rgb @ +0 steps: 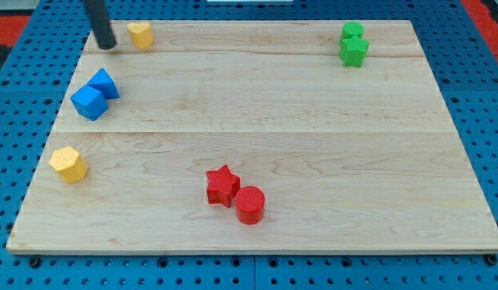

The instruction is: Slide the yellow heart diagonal to the top right of the triangle

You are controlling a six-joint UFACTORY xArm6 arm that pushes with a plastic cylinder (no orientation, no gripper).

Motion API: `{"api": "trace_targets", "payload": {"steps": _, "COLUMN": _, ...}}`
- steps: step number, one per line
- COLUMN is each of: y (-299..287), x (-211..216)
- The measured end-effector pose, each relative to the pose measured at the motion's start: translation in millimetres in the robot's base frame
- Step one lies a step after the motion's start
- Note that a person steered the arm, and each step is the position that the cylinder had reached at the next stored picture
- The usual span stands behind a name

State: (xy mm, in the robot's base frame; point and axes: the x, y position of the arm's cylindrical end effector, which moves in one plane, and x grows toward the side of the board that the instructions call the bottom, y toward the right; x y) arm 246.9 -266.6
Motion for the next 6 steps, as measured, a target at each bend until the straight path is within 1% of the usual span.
{"api": "trace_targets", "payload": {"steps": 1, "y": 6.6, "x": -31.9}}
{"api": "trace_targets", "payload": {"steps": 3, "y": 66.8, "x": -23.8}}
{"api": "trace_targets", "payload": {"steps": 4, "y": 75.7, "x": -24.9}}
{"api": "trace_targets", "payload": {"steps": 5, "y": 59.9, "x": -30.0}}
{"api": "trace_targets", "payload": {"steps": 6, "y": 59.6, "x": -30.0}}
